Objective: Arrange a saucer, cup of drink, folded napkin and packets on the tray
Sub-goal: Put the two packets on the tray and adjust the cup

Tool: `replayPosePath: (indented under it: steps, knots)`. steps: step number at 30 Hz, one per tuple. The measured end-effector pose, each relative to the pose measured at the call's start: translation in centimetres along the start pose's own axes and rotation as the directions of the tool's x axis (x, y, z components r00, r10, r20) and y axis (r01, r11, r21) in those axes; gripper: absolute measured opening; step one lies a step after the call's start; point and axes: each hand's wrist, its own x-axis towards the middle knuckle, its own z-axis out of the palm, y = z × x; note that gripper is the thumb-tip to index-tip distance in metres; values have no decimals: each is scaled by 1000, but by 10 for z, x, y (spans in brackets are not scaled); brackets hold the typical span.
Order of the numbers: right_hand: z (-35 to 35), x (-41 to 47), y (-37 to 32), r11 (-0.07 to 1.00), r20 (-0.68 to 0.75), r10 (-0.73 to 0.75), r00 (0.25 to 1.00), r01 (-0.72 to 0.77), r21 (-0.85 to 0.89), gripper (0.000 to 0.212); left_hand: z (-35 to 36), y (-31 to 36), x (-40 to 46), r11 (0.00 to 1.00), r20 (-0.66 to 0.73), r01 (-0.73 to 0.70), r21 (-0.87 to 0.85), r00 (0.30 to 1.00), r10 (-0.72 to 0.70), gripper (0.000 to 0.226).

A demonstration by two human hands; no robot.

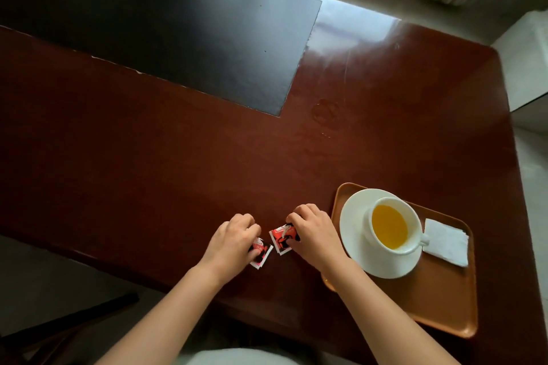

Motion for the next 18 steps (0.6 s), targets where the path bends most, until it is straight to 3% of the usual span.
replayPosePath:
  steps: [4, 7, 10, 12, 14, 18]
  knots:
    - [-5, 1, 2, 1000, -12, 17, 1000, -17, -21, 22, -3, -8, -3, 996, 21, 72, 56, 997, -73, 20]
    - [-10, 2, 5, 997, -8, 47, 999, -47, 57, 12, -6, -7, -4, 989, 58, 130, 75, 989, -135, 18]
    - [-19, 4, 8, 981, 5, 103, 995, -103, 167, 11, -14, -7, -7, 943, 89, 317, -103, 947, -309, 10]
    - [-30, 5, 9, 954, -36, 174, 984, -160, 252, 6, -23, -10, -9, 829, 91, 470, -303, 880, -466, 12]
    - [-42, 4, 9, 848, -77, 318, 945, -247, 469, 4, -33, -13, -8, 677, 92, 540, -500, 811, -578, 11]
    - [-72, 2, 1, 380, 17, 514, 858, -246, 891, 16, -51, 1, 3, 200, 248, 462, -864, 736, -630, 15]
